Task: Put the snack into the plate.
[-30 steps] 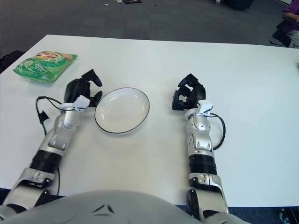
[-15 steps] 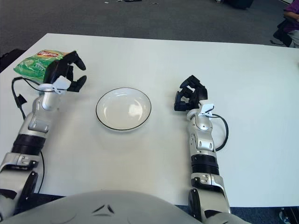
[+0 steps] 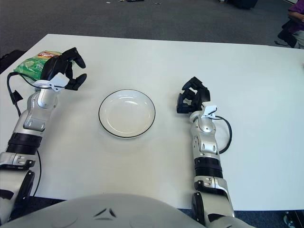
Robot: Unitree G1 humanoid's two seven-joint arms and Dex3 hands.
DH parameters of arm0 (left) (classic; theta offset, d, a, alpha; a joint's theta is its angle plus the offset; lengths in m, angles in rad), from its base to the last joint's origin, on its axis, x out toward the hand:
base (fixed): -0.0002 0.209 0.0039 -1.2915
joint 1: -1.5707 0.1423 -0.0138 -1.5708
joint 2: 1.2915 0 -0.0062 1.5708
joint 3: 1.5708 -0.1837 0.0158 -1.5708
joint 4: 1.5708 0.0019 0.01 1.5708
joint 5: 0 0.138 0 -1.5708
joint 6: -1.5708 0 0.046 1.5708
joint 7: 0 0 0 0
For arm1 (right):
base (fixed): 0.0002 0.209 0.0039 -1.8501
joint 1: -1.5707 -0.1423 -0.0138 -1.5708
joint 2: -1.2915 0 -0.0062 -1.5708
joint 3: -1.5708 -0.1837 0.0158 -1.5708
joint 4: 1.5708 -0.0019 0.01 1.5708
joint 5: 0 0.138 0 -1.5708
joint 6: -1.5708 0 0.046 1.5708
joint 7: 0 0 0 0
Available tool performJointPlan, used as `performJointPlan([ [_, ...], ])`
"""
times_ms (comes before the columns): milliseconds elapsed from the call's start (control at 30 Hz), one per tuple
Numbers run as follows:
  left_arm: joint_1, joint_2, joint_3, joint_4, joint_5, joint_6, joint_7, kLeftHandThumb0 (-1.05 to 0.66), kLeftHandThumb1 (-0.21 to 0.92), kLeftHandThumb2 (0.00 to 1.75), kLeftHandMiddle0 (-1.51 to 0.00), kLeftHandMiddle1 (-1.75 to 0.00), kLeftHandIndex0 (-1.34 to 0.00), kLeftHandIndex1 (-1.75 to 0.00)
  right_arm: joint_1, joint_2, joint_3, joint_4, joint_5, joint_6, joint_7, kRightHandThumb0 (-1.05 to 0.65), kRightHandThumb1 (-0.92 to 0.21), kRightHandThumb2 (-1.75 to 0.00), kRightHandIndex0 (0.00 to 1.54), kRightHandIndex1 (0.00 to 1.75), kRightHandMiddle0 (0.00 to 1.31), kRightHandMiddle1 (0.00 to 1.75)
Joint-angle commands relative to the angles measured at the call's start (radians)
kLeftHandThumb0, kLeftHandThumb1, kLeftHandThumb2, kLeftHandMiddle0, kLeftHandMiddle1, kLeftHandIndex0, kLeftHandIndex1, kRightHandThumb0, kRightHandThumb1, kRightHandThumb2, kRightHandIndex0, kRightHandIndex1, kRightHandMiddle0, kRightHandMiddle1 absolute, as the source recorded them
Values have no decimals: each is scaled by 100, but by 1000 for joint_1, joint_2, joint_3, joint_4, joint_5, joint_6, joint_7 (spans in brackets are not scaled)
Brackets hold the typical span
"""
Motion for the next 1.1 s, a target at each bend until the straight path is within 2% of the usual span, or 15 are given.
performJointPlan([
  [0,-29,17,12,21,6,-16,19,-46,39,122,-112,-175,-55,-175,108,40,7,80,-2,1,4,-1,6,-175,87,175,70,175],
  [300,-56,34,23,87,14,-29,54,-45,40,121,-110,-175,-54,-175,105,41,10,88,-6,-3,4,-1,6,-175,87,175,70,175],
  [433,-112,52,16,203,30,-50,91,-45,41,120,-109,-175,-54,-175,103,39,11,93,-6,-5,9,-1,6,-175,87,175,70,174],
  [733,-180,67,-28,333,146,1,226,-46,39,122,-109,-175,-55,-175,100,38,11,99,-10,-3,8,-1,7,-175,87,175,70,174],
  [933,-220,81,-64,412,218,35,314,-44,43,117,-90,-175,-52,-175,97,34,12,103,-17,0,5,-1,6,-175,87,175,70,174],
  [1000,-236,87,-79,439,244,57,335,-44,45,115,-76,-175,-50,-175,96,32,12,103,-20,1,6,-1,6,-175,87,175,70,174],
  [1067,-250,92,-92,461,257,71,347,-23,42,116,-68,-165,-46,-175,96,31,12,104,-21,2,7,-1,6,-175,87,175,70,174],
])
